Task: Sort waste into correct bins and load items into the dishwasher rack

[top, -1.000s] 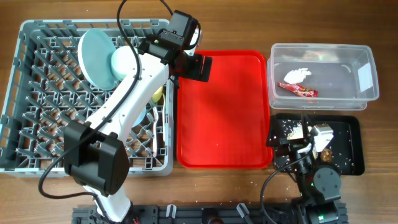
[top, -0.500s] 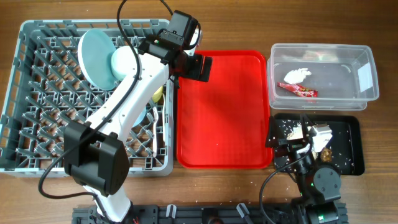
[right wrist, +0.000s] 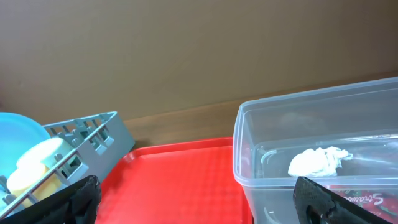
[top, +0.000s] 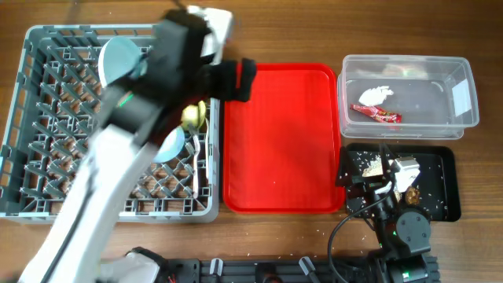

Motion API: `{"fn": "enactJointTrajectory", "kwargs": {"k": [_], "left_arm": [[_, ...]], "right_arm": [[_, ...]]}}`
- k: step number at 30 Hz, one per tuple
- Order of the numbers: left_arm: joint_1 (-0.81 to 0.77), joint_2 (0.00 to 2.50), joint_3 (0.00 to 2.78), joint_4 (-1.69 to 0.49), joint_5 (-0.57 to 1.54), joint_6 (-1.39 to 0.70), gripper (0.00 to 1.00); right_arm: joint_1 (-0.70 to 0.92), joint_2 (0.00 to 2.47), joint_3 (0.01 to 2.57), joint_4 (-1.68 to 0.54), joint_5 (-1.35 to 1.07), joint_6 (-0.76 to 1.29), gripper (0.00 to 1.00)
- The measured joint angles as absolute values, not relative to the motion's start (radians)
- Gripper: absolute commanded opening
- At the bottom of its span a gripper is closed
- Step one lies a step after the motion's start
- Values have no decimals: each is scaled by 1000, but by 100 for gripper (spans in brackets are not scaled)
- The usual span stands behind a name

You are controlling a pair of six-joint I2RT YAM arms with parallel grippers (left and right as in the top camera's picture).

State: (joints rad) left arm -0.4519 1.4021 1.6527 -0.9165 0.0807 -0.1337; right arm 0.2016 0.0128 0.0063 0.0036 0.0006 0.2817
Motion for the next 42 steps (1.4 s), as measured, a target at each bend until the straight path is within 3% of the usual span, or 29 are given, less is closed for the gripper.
{"fn": "enactJointTrajectory", "kwargs": {"k": [5,10,14,16,22,24,28,31,36,42], "left_arm": [[-435,926,1660,-951,51,-133,100],[-322,573,1647,-1273,44,-150,100],[-234,343,1380,-1245,50,-250,100],[-200,247,1186,-1052,52,-296,100],[-112,71,262,224,165,-400,100],[-84,59,57,365,189,-456,100],[-34,16,11,190,147,-485,100],[-26,12,8,-52,1,-480,100],[-25,14,6,-60,-83,-273,100],[-27,14,6,-60,-86,-237,100]], "right_arm": [[202,13,6,4,1,282,100],[202,12,6,4,0,282,100],[202,11,6,3,0,282,100],[202,11,6,2,0,282,100],[202,11,6,2,0,282,100],[202,11,6,4,0,282,100],[202,11,6,2,0,282,100],[202,11,6,3,0,282,100],[202,11,6,3,0,282,100],[202,11,6,3,0,282,100]]}}
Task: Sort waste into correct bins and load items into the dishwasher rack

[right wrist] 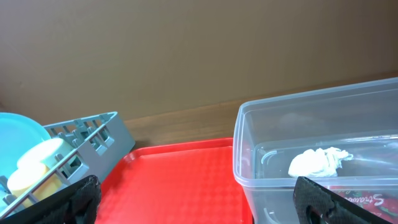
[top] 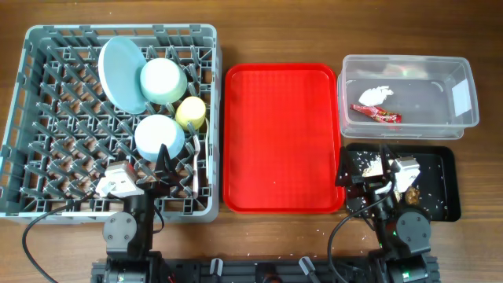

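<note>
The grey dishwasher rack (top: 47,118) holds a light blue plate (top: 118,71), a pale green bowl (top: 163,79), a yellow cup (top: 191,112) and a light blue bowl (top: 157,135). My left gripper (top: 163,161) rests over the rack's front edge; its fingers show only as a dark spike. The clear bin (top: 464,79) holds a white tissue (right wrist: 317,162) and a red wrapper (top: 380,115). My right gripper (right wrist: 199,202) stands open and holds nothing, low in front of the red tray (right wrist: 180,180).
The red tray (top: 279,137) lies between rack and bins with nothing on it. A black tray (top: 440,185) with crumbs and food scraps sits front right, under the right arm. A utensil (top: 194,157) stands in the rack's right side.
My left arm reached across the rack's upper right part towards the tray; now it is back at the front edge. The pale green bowl shows where the arm had covered the rack. The right arm is unmoved.
</note>
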Motion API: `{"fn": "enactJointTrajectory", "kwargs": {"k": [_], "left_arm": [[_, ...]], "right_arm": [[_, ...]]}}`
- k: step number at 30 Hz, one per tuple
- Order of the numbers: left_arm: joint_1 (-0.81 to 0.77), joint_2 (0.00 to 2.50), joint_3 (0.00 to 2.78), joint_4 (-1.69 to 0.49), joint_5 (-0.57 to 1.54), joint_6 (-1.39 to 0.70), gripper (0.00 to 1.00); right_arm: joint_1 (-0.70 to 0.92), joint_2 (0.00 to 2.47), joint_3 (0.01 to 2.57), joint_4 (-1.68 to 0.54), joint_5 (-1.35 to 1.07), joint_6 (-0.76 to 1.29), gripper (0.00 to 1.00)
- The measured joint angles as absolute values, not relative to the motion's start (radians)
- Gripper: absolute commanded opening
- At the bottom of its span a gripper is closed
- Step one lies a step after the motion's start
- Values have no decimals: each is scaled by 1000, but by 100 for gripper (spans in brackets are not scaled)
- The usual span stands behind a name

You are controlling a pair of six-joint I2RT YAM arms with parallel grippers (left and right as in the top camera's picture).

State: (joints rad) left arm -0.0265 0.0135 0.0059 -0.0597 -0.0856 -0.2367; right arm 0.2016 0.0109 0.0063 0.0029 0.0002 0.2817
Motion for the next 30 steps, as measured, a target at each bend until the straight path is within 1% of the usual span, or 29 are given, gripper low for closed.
{"fn": "enactJointTrajectory", "kwargs": {"k": [30], "left_arm": [[-38,14,6,-60,-86,-236,100]], "right_arm": [[202,11,6,3,0,282,100]]}}
